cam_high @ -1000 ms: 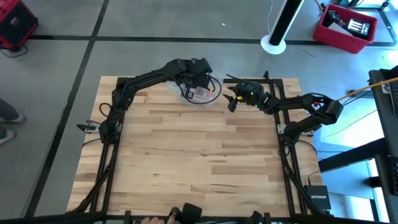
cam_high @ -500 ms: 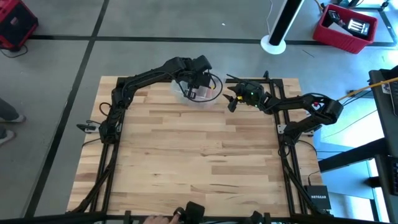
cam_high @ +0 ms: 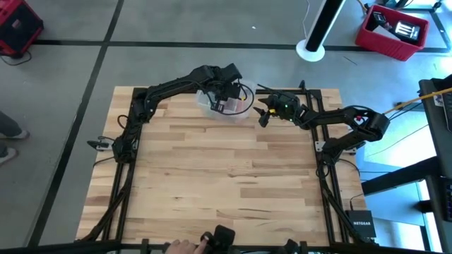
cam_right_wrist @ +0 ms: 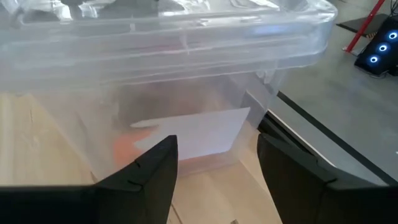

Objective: Roll bandage
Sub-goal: Close the transparent container

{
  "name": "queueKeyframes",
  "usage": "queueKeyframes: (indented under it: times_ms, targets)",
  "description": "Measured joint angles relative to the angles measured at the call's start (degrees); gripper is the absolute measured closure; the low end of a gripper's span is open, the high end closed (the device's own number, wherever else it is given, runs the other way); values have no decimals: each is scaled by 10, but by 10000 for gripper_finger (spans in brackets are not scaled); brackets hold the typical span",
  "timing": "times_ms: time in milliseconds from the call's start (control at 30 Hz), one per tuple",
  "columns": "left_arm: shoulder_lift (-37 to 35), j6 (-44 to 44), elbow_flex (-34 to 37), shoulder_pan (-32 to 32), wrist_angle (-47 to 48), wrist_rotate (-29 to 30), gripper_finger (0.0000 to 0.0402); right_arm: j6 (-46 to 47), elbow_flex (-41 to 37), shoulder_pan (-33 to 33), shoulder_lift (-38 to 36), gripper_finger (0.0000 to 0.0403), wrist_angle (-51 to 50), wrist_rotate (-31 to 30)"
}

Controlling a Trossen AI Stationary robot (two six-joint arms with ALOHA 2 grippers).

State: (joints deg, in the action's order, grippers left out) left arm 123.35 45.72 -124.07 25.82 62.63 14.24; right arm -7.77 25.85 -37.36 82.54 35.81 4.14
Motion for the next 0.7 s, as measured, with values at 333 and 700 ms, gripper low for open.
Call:
queueKeyframes:
  times_ms: [333,700]
  targets:
    - [17,28,0,9,-23,-8,357,0,0,0,0,181,1,0]
    - [9,6,0,-2,-29,3,356,8,0,0,0,180,1,-1]
